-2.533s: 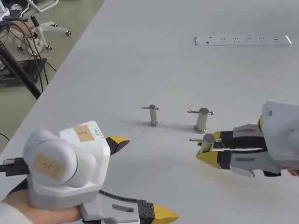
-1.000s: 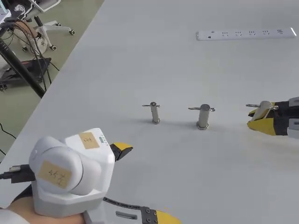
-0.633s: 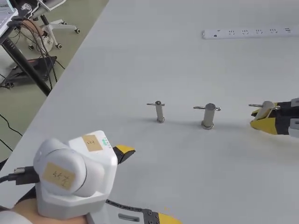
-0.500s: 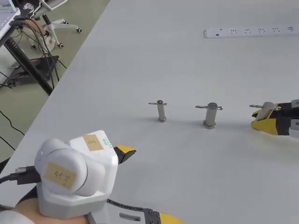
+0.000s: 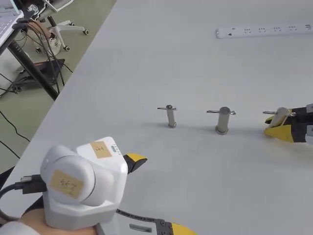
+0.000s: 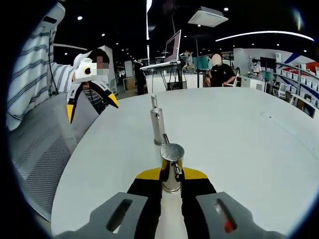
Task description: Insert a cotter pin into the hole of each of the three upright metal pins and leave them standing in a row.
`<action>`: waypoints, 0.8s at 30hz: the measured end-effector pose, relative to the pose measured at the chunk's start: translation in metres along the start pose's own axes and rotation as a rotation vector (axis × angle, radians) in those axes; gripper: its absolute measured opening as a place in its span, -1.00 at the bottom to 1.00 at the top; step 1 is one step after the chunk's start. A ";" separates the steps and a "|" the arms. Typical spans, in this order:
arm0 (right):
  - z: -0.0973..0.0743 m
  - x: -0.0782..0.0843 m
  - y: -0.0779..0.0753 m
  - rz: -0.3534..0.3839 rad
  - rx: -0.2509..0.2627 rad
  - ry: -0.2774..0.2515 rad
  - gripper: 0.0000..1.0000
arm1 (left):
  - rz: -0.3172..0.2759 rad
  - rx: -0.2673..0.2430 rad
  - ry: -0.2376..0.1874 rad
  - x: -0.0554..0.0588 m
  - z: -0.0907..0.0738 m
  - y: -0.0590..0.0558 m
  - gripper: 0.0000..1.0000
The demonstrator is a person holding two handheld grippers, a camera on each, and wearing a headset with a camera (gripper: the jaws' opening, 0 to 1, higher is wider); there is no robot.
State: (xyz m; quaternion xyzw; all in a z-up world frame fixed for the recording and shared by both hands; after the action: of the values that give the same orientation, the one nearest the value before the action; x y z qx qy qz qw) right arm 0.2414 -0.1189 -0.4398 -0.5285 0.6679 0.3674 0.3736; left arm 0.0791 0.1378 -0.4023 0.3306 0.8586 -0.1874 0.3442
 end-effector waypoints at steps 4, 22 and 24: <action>0.000 0.000 0.000 -0.005 -0.006 -0.003 -0.83 | 0.000 -0.004 0.005 0.000 -0.001 0.000 0.83; 0.001 0.001 -0.002 -0.049 -0.009 0.012 -0.82 | -0.017 -0.025 0.003 -0.002 -0.008 0.006 0.81; 0.001 0.000 -0.002 -0.048 -0.005 0.015 -0.82 | -0.019 -0.025 -0.001 -0.003 -0.008 0.006 0.81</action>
State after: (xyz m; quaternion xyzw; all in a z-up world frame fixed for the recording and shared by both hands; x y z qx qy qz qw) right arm 0.2435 -0.1188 -0.4405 -0.5480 0.6569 0.3560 0.3761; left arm 0.0808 0.1450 -0.3949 0.3181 0.8637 -0.1802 0.3469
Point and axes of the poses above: the centre of the closed fingertips' face, and the gripper's own axes: z roughly forward along the fingers, y roughly to its left, x roughly out of its underside, the point moved 7 cm from there along -z, roughly backward along the fingers, and after that the axes turned 4 degrees about -x, right-handed, at the moved point
